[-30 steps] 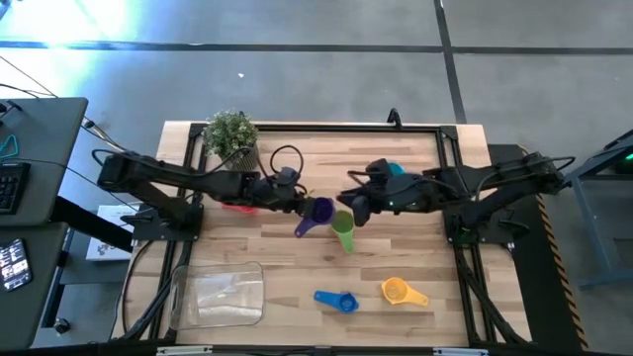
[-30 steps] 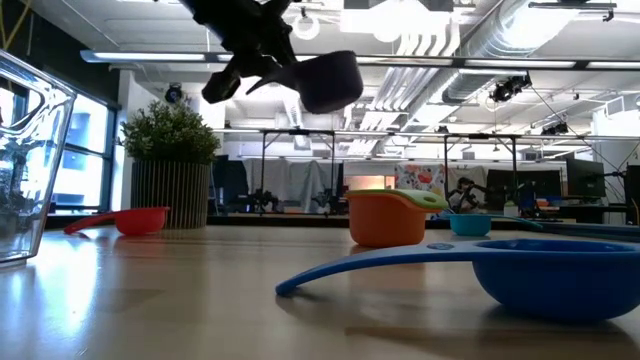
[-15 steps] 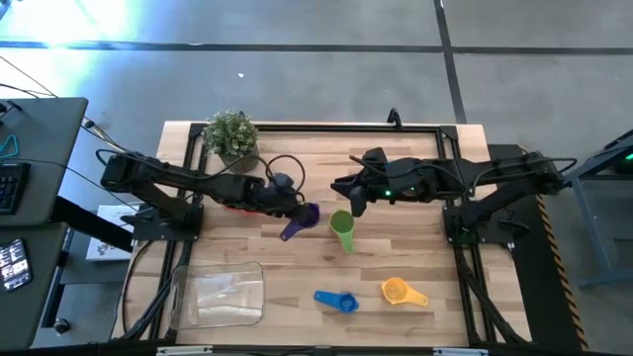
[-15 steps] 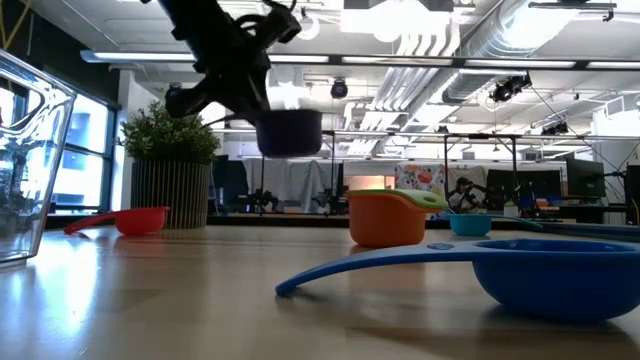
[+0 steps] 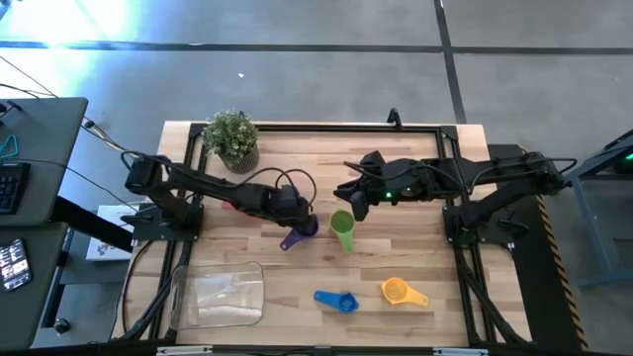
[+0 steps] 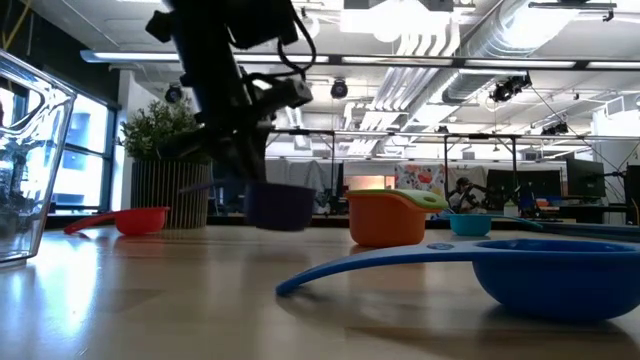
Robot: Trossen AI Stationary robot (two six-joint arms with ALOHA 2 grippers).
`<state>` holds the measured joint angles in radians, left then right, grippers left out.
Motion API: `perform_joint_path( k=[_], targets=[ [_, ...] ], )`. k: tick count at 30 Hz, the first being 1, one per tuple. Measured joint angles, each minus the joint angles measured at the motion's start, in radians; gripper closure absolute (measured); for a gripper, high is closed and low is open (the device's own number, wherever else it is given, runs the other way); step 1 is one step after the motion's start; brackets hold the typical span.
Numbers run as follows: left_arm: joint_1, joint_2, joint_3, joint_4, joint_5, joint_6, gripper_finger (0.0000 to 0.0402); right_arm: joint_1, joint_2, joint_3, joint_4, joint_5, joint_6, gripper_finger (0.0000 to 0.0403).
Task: Nest measuring cups in basket
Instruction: Stack the violet measuring cup on top of the green measuring cup
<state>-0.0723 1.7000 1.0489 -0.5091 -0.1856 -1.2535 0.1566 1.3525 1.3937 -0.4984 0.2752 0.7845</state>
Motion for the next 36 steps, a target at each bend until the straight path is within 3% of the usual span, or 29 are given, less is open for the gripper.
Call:
perform_joint_path(
  k=[9, 25, 36],
  targets=[
    [0.015, 0.031, 0.000, 0.040, 0.040, -0.002, 0.0389, 0.000, 0.000, 0.000, -0.042, -0.003, -0.008, 0.0302],
    [0.084, 0.031, 0.000, 0.067, 0.153, 0.035, 0.0317, 0.000, 0.000, -0.001, -0.095, -0.003, -0.017, 0.0302],
    [0.106, -0.033, -0.001, 0.078, 0.156, 0.057, 0.0287, -0.021, 0.000, -0.001, -0.100, -0.003, -0.082, 0.0302]
  ],
)
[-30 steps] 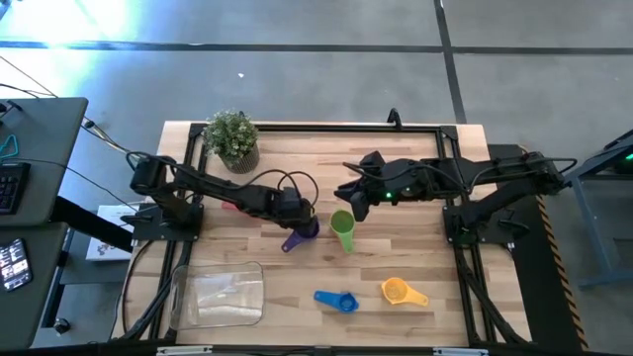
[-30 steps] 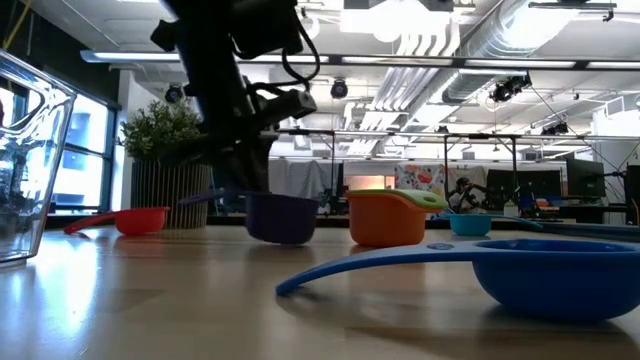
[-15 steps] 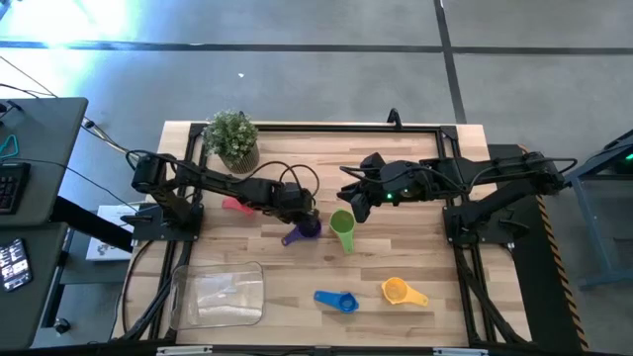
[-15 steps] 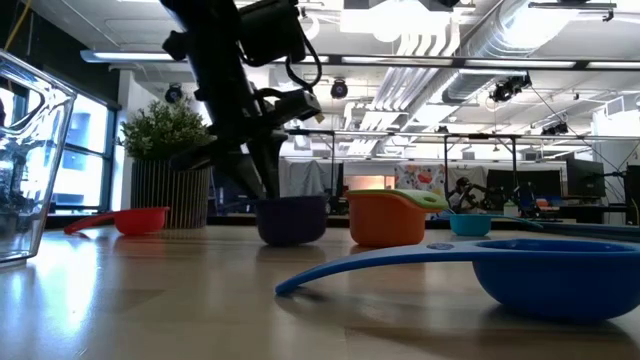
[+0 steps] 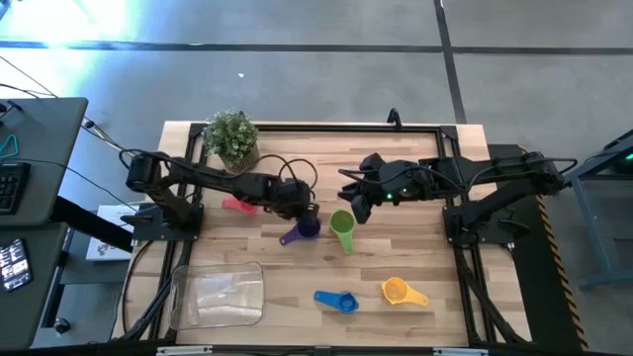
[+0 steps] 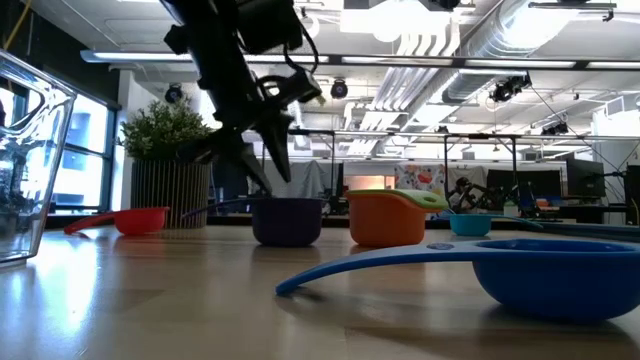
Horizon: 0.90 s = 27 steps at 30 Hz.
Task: Nest measuring cups in basket
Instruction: Stack the violet measuring cup on top of the green measuring cup
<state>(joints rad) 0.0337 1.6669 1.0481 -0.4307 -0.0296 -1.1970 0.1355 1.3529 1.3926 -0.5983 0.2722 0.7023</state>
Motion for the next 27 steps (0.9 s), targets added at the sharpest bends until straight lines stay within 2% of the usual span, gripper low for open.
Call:
perform_joint_path(
  k=[6, 12, 21, 27],
  targets=[
    [0.022, -0.093, 0.001, 0.018, -0.001, 0.045, 0.0286, -0.054, 0.000, 0.000, -0.003, -0.067, -0.024, 0.0297],
    [0.044, -0.234, 0.000, 0.003, -0.002, 0.143, 0.0286, -0.077, 0.000, 0.000, 0.063, -0.086, -0.089, 0.0271],
    [0.072, -0.475, 0.000, -0.007, -0.002, 0.399, 0.0286, -0.058, 0.008, 0.000, 0.354, -0.098, 0.031, 0.0234],
    [0.072, -0.628, 0.000, -0.032, 0.011, 0.528, 0.0286, -0.021, 0.073, 0.000, 0.670, -0.090, -0.028, 0.0234]
  ],
)
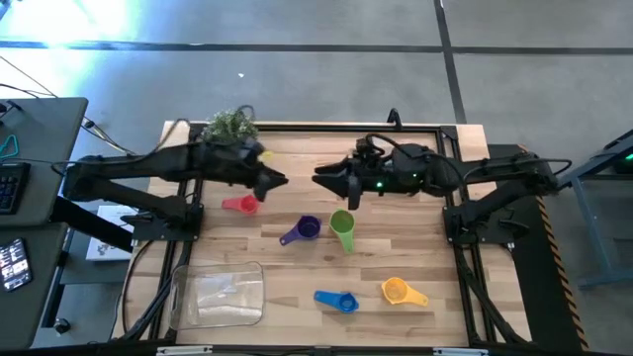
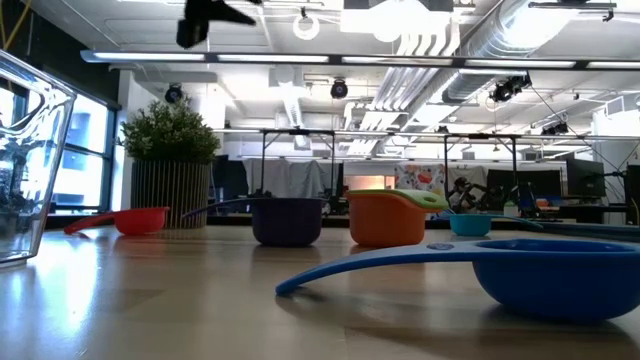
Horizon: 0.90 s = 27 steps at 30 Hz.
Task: Nest measuring cups in basket
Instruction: Stack the violet measuring cup on top of the green measuring cup
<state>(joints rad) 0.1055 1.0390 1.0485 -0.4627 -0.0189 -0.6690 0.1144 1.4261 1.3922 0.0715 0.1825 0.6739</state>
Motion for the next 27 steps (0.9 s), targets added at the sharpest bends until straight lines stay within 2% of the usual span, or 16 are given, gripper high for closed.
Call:
perform_joint_path(
  k=[4, 6, 14, 20, 24, 27],
  targets=[
    [0.000, -0.089, 0.000, -0.010, 0.000, 0.068, 0.0286, 0.018, 0.062, 0.000, 0.149, 0.001, -0.028, 0.0234],
    [0.000, -0.131, 0.000, -0.028, 0.000, 0.094, 0.0286, 0.021, 0.086, 0.000, 0.143, 0.003, -0.017, 0.0234],
    [0.000, -0.254, 0.000, -0.107, 0.000, 0.107, 0.0286, 0.052, 0.203, 0.000, 0.128, 0.008, 0.265, 0.0234],
    [0.000, -0.292, 0.000, -0.175, -0.010, 0.132, 0.0286, 0.105, 0.288, 0.001, 0.210, 0.040, 0.363, 0.0234],
    [0.000, -0.301, 0.000, -0.185, -0.011, 0.150, 0.0286, 0.127, 0.329, 0.092, 0.216, 0.075, 0.319, 0.0234],
    [0.000, -0.300, 0.000, -0.186, -0.011, 0.150, 0.0286, 0.131, 0.367, 0.230, 0.123, 0.075, 0.240, 0.0234]
  ],
)
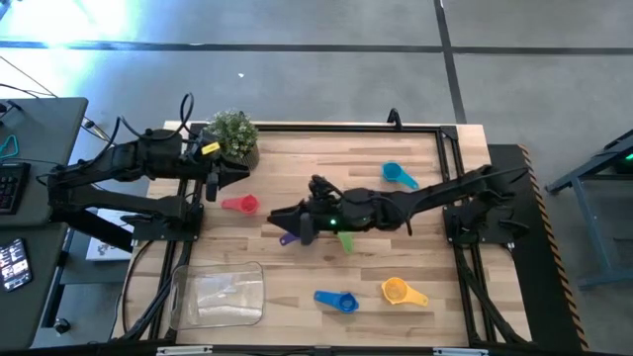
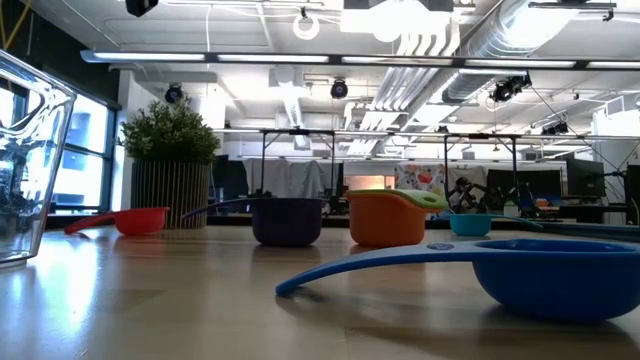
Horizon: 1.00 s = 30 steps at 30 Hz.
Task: Nest measuring cups in basket
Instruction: Stack the violet measuring cup on top of the green measuring cup
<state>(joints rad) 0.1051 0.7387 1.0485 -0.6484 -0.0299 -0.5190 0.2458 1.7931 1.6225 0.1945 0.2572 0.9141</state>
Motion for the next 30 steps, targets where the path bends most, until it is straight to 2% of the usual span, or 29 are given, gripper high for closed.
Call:
perform_joint_path(
  k=[6, 8, 12, 16, 19, 23, 26, 30],
  targets=[
    [0.000, 0.000, 0.000, 0.000, 0.000, 0.000, 0.0286, -0.024, 0.074, 0.314, -0.494, 0.005, -0.090, 0.0234],
    [0.000, 0.000, 0.000, 0.000, -0.002, 0.000, 0.0287, -0.038, 0.098, 0.389, -0.662, -0.001, -0.129, 0.0234],
    [0.000, 0.000, 0.000, -0.001, -0.004, 0.000, 0.0287, -0.070, 0.129, 0.467, -0.867, -0.084, -0.246, 0.0234],
    [0.000, 0.002, 0.000, -0.001, -0.008, -0.001, 0.0287, -0.100, 0.132, 0.469, -0.984, -0.182, -0.434, 0.0234],
    [0.000, 0.002, 0.000, 0.000, -0.012, -0.001, 0.0287, -0.115, 0.132, 0.438, -1.050, -0.207, -0.559, 0.0234],
    [0.000, 0.002, 0.000, -0.001, -0.033, -0.003, 0.0287, -0.122, 0.133, 0.378, -1.078, -0.248, -0.646, 0.0234],
    [0.000, 0.002, 0.000, -0.001, -0.063, -0.018, 0.0287, -0.122, 0.133, 0.320, -1.080, -0.264, -0.585, 0.0234],
    [0.000, 0.002, 0.000, -0.001, -0.092, -0.027, 0.0287, -0.122, 0.133, 0.249, -1.056, -0.252, -0.311, 0.0234]
  ],
)
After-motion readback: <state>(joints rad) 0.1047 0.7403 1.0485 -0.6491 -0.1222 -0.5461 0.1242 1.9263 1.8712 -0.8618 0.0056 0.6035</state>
